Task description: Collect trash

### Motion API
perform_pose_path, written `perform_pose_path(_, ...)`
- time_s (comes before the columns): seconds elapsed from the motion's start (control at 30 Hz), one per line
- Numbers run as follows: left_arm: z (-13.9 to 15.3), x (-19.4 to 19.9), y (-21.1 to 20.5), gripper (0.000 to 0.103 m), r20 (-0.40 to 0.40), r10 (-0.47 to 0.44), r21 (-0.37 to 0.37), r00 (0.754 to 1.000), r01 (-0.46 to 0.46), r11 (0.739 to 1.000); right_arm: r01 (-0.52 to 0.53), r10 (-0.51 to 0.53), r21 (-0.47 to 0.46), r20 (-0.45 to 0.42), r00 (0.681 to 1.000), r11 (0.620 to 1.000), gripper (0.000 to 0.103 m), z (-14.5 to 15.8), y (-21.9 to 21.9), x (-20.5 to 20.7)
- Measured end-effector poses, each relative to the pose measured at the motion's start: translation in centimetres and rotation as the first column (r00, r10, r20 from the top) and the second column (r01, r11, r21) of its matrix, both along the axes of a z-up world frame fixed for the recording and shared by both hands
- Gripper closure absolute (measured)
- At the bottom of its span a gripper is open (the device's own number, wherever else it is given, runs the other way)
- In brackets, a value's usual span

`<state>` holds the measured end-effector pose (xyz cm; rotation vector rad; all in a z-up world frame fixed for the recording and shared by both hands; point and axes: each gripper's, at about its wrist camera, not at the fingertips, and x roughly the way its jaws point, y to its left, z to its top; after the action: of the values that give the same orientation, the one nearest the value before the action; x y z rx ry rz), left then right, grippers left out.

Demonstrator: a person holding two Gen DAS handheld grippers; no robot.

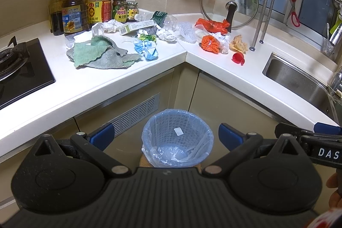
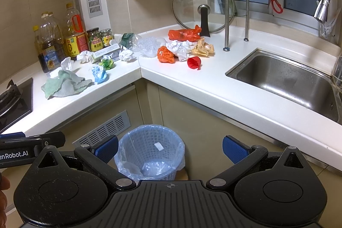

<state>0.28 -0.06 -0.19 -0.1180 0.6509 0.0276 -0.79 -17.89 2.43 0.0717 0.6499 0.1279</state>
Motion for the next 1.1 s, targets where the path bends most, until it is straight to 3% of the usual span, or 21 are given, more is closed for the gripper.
perform_pose_path(0.33,0.7,1.2,3.0,0.000,0.021,0.018,-0.040,1.000,-0.017,0.999,0.015,-0.015,0.014,0.032,0.999,1.000,0.000,-0.2,1.7,1.9)
perform_pose_path(0.7,1.1,5.6,5.0,0.000,0.075,0.001,-0.063,0.997,0.003,0.998,0.071,-0.074,0.031,0.090,0.993,0.997,0.000,0.2,2.1,4.9)
perform_pose_path(0.9,0.2,10.2,3.7,0.000,0.115,0.015,-0.038,0.993,-0.010,0.999,0.043,-0.046,0.026,0.120,0.992,0.999,0.000,-0.2,0.3,10.6)
perform_pose_path(1.1,-0.8,16.2,1.8,0.000,0.085,0.132,-0.058,0.988,-0.127,0.990,-0.072,0.072,0.002,0.101,0.992,0.997,0.001,-1.4,-2.3,19.3)
